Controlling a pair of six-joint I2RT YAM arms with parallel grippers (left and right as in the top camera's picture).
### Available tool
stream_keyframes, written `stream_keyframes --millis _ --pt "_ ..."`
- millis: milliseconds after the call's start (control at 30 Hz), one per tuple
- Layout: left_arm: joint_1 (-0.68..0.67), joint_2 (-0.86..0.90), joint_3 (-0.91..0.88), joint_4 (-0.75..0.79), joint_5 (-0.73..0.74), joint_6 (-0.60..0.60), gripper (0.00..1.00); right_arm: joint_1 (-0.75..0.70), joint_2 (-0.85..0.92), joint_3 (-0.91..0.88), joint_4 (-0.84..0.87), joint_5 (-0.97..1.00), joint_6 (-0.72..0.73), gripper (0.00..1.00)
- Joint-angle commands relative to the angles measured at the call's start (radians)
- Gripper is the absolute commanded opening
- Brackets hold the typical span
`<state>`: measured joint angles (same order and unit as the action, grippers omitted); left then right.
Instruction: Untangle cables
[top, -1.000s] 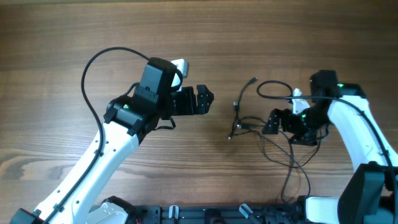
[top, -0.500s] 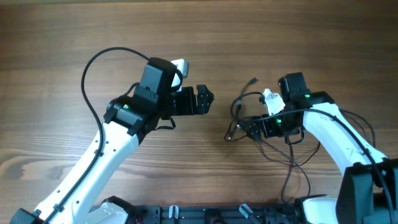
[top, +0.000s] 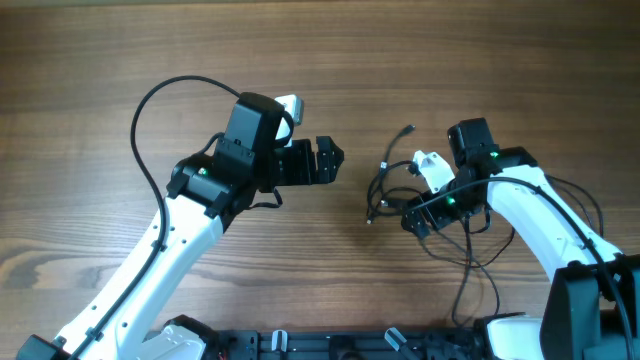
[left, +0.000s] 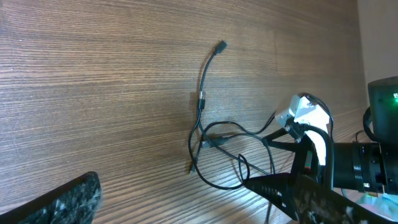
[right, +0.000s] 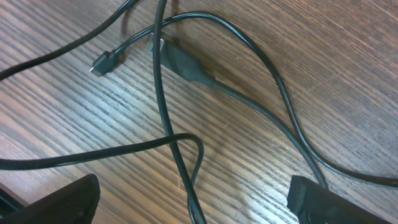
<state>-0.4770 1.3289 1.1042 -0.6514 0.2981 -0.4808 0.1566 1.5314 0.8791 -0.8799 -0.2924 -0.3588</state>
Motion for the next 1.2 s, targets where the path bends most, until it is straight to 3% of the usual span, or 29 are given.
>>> stream_keyframes --millis 0,100,200,367,467,500,533,567,600,733,867,1167 --pt "-0.003 0.001 0.006 0.0 0.012 -0.006 1.0 0.004 0.003 -0.007 -0.044 0.042 -0.113 0.97" --pt "-0.003 0.001 0.006 0.0 0.012 -0.006 1.0 0.004 0.003 -0.007 -0.08 0.058 -0.12 0.93" --pt "-0.003 0.001 0.006 0.0 0.012 -0.006 1.0 0.004 0.006 -0.024 -0.132 0.111 -0.192 0.81" --pt "-0.003 0.001 0.006 0.0 0.012 -0.006 1.0 0.004 0.01 -0.088 -0.07 0.123 -0.192 0.88" --pt "-0.003 0.001 0.006 0.0 0.012 -0.006 1.0 0.004 0.011 -0.089 -0.059 0.117 -0.198 0.84" --pt "-0.003 0.001 0.006 0.0 0.012 -0.006 1.0 0.004 0.011 -0.089 -0.055 0.106 -0.22 0.73" --pt "-0.003 0.001 0.006 0.0 0.012 -0.006 1.0 0.004 0.011 -0.089 -0.051 0.08 -0.262 0.45" --pt "-0.003 0.001 0.006 0.0 0.012 -0.006 1.0 0.004 0.011 -0.089 -0.043 0.06 -0.301 0.08" --pt "-0.003 0.001 0.006 0.0 0.012 -0.006 1.0 0.004 0.011 -0.089 -0.033 0.058 -0.302 0.05" --pt "-0.003 0.001 0.006 0.0 0.012 -0.006 1.0 0.003 0.011 -0.062 -0.039 0.082 -0.322 0.04" --pt "-0.003 0.001 0.006 0.0 0.012 -0.006 1.0 -0.014 -0.008 0.075 -0.185 0.193 -0.315 0.04" --pt "-0.003 0.001 0.006 0.0 0.012 -0.006 1.0 -0.076 -0.116 0.665 -0.256 0.24 -0.108 0.04"
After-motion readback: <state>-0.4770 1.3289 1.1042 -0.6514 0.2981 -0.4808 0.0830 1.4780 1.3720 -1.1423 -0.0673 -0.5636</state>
